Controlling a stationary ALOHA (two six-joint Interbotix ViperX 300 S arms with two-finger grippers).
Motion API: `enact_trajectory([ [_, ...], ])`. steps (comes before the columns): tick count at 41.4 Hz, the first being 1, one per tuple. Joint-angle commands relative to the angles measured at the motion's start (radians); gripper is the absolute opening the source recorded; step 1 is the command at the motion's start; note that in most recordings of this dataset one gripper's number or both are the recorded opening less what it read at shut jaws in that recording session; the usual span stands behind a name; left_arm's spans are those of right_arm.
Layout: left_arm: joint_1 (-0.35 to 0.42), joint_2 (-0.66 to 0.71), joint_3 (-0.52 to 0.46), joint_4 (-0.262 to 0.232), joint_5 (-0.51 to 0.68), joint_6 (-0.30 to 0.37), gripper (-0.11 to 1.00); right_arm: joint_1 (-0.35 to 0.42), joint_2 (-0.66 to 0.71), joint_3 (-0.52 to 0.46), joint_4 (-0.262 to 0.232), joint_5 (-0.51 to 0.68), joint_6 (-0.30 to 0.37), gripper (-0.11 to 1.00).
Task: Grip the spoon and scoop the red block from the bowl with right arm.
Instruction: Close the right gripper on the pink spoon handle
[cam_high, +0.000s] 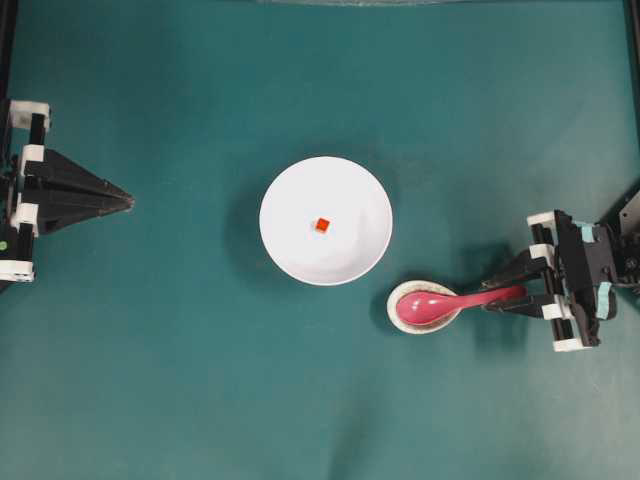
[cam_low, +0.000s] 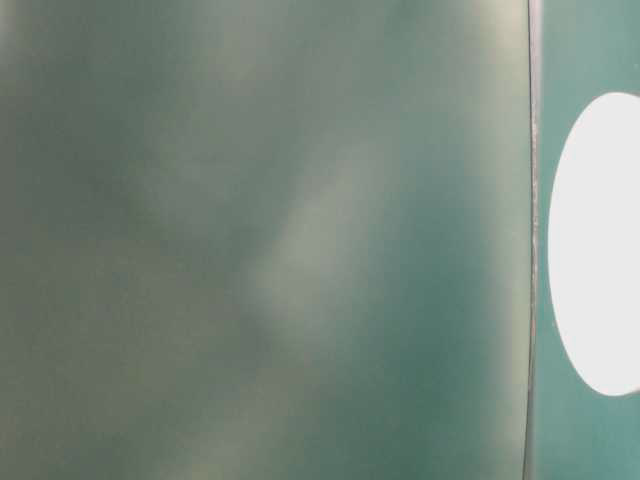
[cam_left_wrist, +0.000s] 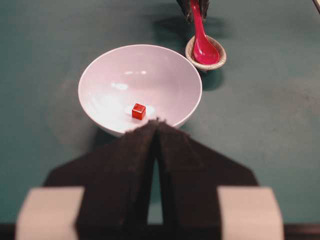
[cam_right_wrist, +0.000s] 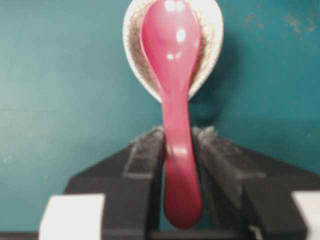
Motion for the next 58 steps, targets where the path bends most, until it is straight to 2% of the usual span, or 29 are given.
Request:
enact_trajectory([
  [1, -0.003, 0.008, -0.014, 0.003, -0.003, 0.000, 0.00, 0.005, -0.005, -0.005, -0.003, -0.009, -0.002, 0.33],
  [58, -0.002, 0.008, -0.012, 0.003, -0.002, 0.000, 0.00, 0.005, -0.005, -0.015, 0.003, -0.040, -0.002, 0.33],
])
